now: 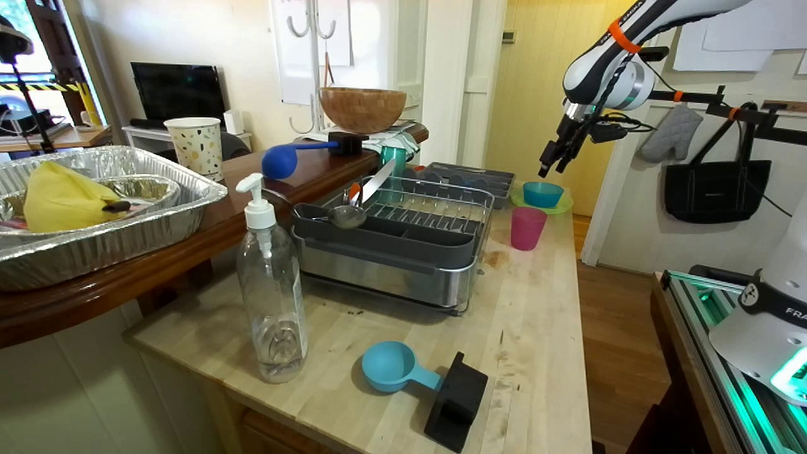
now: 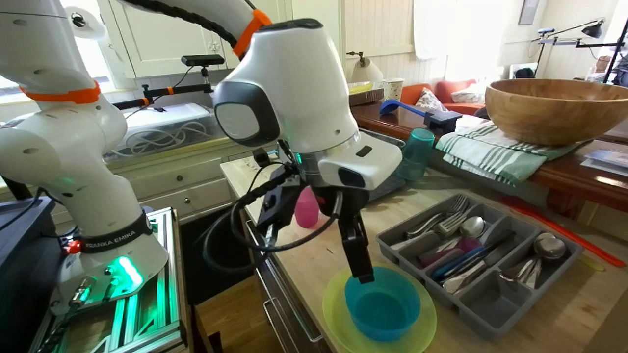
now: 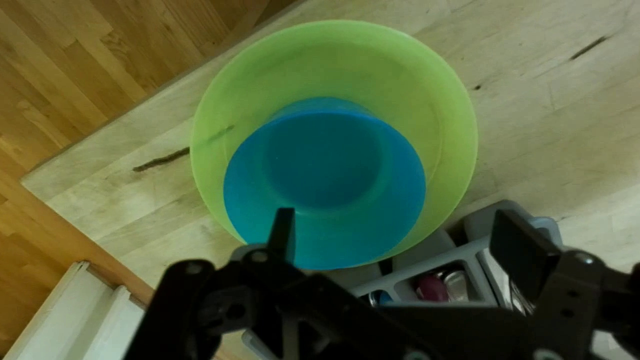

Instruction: Put the cup on the table and put the bowl in the dishes tray

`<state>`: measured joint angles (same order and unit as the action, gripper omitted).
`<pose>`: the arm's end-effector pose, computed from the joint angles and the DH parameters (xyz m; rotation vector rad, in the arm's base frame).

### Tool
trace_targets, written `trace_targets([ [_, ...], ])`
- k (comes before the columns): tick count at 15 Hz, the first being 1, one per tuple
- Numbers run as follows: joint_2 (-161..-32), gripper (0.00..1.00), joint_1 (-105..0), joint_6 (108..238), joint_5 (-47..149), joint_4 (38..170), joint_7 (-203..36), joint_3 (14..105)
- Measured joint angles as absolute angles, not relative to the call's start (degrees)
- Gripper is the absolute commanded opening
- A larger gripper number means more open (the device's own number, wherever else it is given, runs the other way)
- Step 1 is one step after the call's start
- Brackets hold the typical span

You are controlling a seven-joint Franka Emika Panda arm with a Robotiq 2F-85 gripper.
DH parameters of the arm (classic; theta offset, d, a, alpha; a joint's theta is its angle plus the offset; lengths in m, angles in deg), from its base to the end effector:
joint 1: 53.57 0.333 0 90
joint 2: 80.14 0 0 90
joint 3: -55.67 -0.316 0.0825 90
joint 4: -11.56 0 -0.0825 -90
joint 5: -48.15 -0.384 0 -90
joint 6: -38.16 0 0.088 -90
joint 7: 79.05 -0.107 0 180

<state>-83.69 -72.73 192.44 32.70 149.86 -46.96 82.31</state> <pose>0.3506 -0.3735 0.3096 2.9843 -0.7073 0.3819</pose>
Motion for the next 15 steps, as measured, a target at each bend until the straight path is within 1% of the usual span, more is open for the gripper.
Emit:
trace_targets([
  [6, -90.97, 1.00, -72.93, 192.45, 27.88, 146.31, -41.59, 80.91],
  [7, -92.13, 0.91, -72.95, 192.54, 27.80, 145.78, -41.58, 80.73],
  [8, -93.22, 0.73, -72.97, 192.61, 27.72, 145.23, -41.58, 80.59],
  [10, -95.26, 0.58, -73.06, 192.83, 27.40, 144.15, -41.58, 80.31],
  [11, -96.10, 0.49, -73.11, 192.91, 27.23, 143.63, -41.58, 80.16],
  [12, -96.74, 0.42, -74.02, 193.07, 27.31, 143.16, -41.68, 79.10],
  [15, -97.73, 0.18, -78.17, 193.13, 27.37, 141.83, -41.77, 74.73],
])
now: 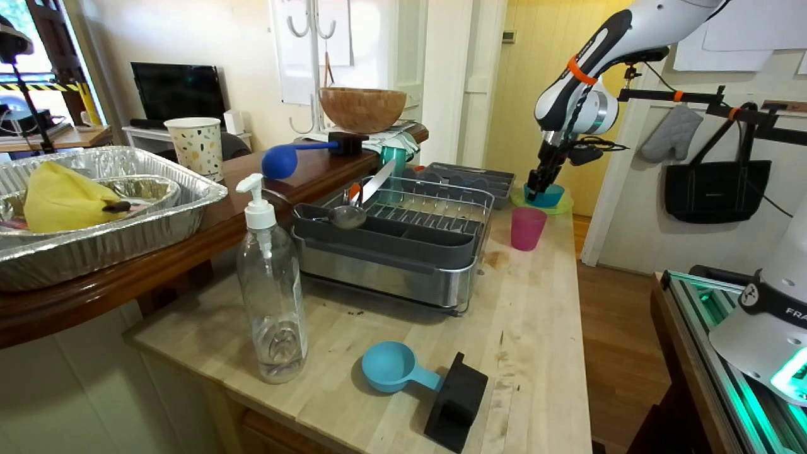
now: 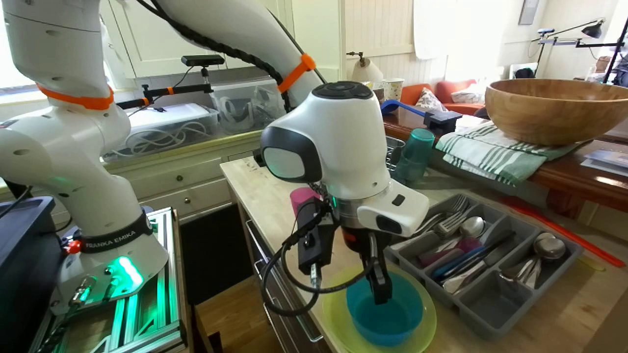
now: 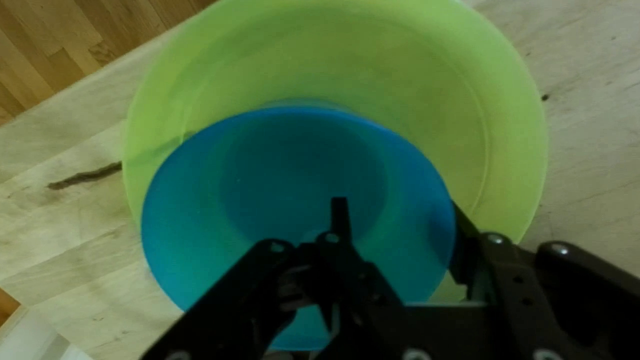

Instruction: Put the cup on the table and put the bowl in the dishes tray

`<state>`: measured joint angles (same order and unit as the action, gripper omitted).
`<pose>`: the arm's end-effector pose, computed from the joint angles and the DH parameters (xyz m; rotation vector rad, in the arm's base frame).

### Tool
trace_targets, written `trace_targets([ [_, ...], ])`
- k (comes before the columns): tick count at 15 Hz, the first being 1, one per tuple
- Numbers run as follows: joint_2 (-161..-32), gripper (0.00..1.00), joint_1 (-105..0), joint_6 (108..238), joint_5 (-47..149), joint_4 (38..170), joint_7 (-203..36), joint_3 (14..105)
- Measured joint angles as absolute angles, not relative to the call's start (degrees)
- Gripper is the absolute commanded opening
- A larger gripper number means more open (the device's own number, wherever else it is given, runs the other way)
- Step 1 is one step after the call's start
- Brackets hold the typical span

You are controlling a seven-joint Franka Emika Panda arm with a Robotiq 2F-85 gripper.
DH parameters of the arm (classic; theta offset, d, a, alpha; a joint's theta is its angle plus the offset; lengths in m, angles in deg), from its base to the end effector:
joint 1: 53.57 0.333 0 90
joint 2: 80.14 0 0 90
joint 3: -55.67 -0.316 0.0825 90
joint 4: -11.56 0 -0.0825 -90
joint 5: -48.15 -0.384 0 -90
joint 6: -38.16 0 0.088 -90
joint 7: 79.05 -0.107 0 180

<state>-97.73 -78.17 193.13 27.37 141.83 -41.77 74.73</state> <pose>0.3878 -0.3885 0.2419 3.0280 -0.6255 0.2595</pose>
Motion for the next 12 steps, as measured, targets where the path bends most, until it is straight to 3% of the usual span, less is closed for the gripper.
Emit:
trace_targets([
  [2, -97.85, 0.02, -79.96, 193.13, 27.40, 141.27, -41.77, 72.99],
  [3, -97.84, 0.00, -80.57, 193.13, 27.42, 141.01, -41.77, 72.42],
  [12, -94.00, 0.01, -81.05, 192.89, 35.48, 141.19, -49.28, 72.07],
])
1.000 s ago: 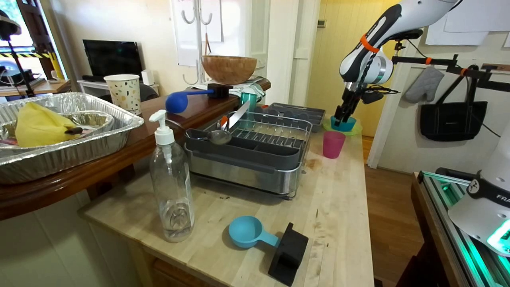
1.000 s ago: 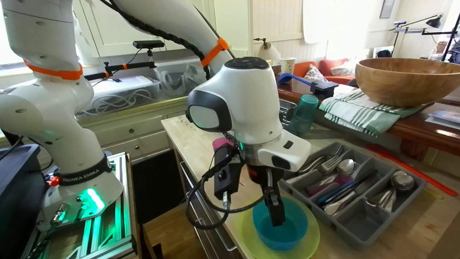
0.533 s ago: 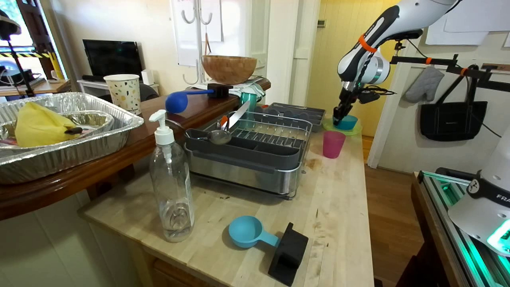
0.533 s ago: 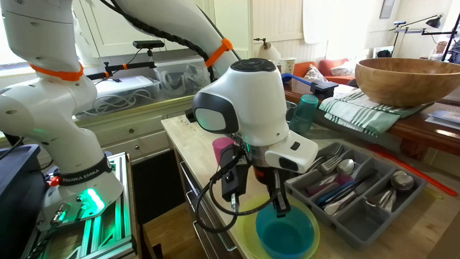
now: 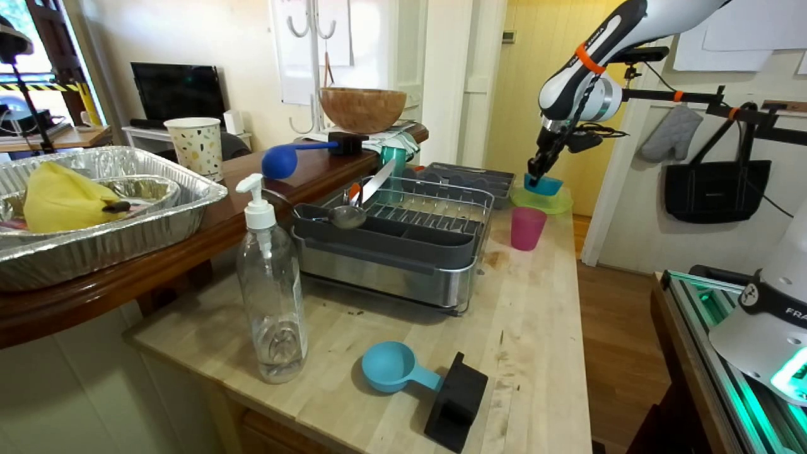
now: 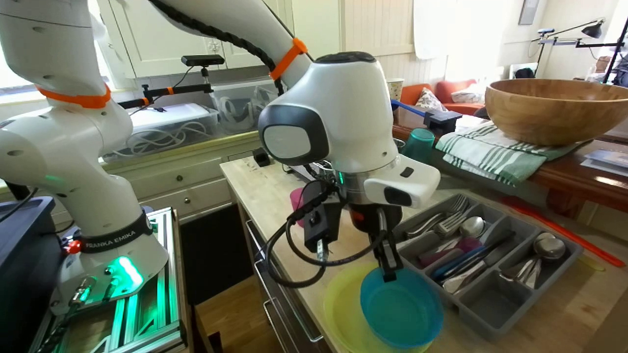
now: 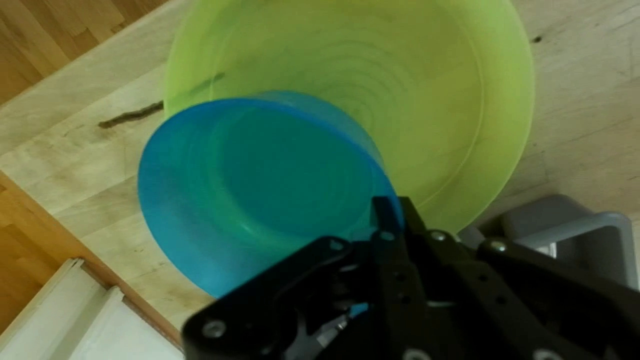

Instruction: Put the cup on the table and put the bowl in the dishes tray

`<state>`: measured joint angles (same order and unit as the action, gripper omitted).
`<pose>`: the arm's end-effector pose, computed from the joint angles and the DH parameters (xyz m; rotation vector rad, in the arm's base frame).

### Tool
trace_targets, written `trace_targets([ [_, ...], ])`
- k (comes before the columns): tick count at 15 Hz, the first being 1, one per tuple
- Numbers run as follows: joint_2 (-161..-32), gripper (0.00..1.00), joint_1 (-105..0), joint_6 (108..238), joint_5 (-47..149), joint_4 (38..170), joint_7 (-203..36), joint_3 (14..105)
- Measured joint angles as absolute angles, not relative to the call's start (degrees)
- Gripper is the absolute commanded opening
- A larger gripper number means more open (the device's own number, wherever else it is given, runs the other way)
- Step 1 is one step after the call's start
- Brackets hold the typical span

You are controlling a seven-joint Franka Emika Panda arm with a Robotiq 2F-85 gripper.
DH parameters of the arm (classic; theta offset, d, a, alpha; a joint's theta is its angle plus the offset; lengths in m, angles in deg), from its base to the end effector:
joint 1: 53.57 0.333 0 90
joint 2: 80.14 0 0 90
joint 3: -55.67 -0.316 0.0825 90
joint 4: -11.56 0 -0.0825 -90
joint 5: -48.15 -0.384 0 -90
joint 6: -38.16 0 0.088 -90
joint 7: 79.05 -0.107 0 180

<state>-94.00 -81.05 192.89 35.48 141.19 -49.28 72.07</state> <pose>0.3973 -0.3914 0.2781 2.9720 -0.6358 0.3011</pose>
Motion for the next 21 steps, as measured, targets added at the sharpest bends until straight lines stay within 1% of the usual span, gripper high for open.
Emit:
trace_targets([
  [4, -89.44, 0.01, -79.80, 190.45, 41.63, 143.57, -52.78, 72.56],
  [7, -84.07, 0.01, -78.48, 185.73, 47.07, 145.77, -53.12, 72.81],
  [11, -75.03, 0.01, -76.28, 175.16, 53.22, 147.45, -51.25, 72.75],
  [15, -67.66, 0.01, -73.25, 162.63, 55.34, 147.00, -44.85, 72.62],
  [21, -64.08, 0.01, -67.50, 149.57, 55.57, 143.01, -33.17, 72.23],
])
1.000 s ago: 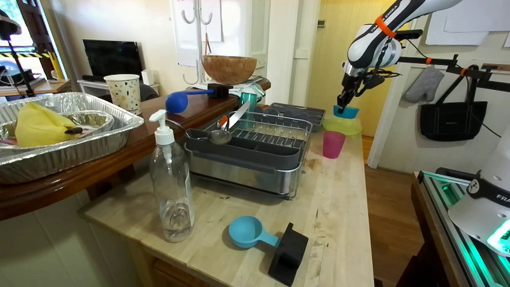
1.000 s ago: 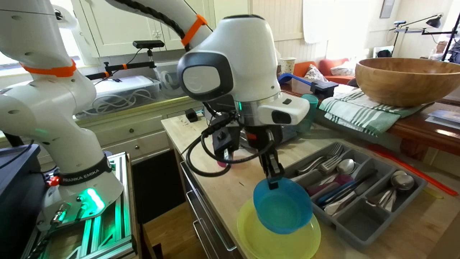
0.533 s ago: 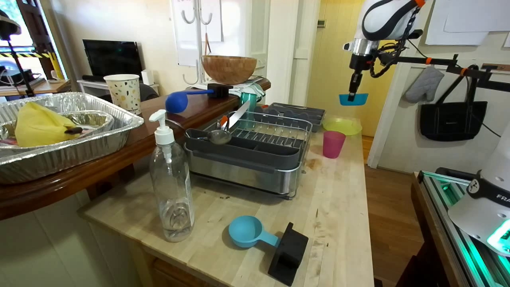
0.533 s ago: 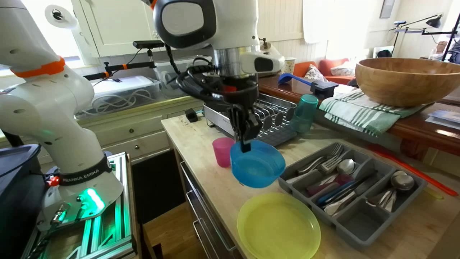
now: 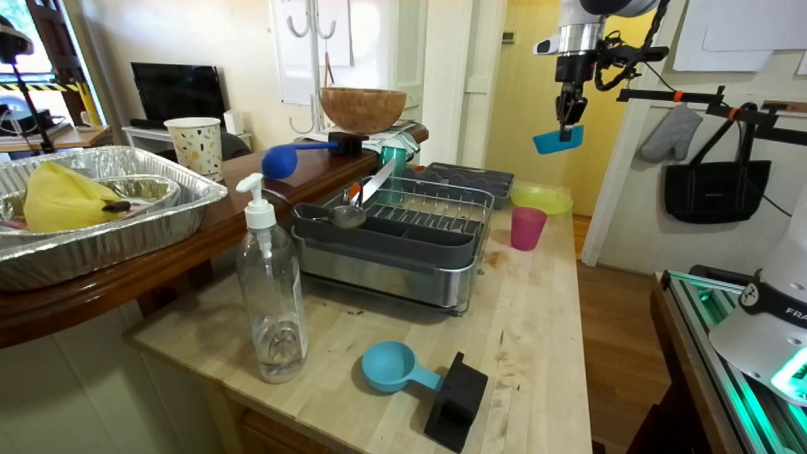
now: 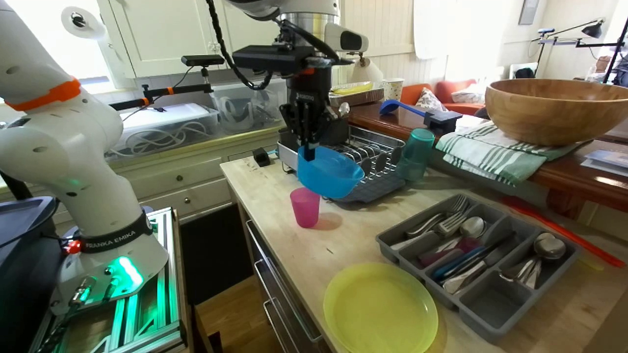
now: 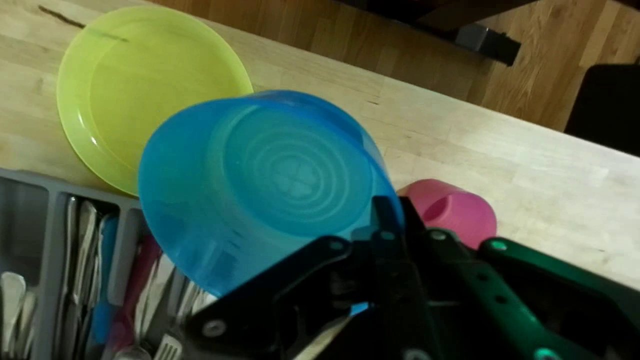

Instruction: Put the cup on the table and put the bowl in the dishes tray

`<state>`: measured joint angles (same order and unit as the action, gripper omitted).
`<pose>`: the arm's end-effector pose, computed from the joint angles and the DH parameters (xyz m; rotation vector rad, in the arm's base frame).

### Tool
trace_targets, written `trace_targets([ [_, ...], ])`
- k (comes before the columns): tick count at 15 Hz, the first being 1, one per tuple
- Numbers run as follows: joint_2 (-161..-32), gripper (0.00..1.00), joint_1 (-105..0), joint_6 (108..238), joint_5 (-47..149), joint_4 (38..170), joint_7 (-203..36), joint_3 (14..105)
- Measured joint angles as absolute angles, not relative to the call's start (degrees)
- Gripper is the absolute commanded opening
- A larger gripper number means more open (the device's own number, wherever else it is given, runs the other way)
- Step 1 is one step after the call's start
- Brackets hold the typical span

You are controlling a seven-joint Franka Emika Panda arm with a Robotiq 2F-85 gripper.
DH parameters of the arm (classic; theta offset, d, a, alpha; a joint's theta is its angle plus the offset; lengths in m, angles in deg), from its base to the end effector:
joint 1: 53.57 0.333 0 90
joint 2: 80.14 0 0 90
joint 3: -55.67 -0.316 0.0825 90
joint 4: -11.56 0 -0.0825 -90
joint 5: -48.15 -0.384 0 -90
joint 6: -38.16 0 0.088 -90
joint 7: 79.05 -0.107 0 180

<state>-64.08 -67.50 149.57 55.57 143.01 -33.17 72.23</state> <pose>0.3865 -0.2429 0.4509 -3.0784 -0.5198 0.1346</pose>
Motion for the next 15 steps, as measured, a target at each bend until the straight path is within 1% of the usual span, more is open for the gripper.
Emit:
trace_targets([
  [4, -65.37, 0.01, -63.96, 144.27, 55.40, 139.48, -25.02, 71.58],
  [5, -65.98, 0.04, -63.20, 143.21, 55.40, 138.56, -23.07, 71.30],
  [13, -68.85, 0.04, -61.62, 141.43, 55.42, 135.94, -18.39, 70.29],
  [14, -68.85, 0.01, -61.62, 141.43, 55.42, 135.93, -18.35, 70.29],
  [15, -68.85, 0.01, -61.62, 141.43, 55.42, 135.92, -18.32, 70.29],
])
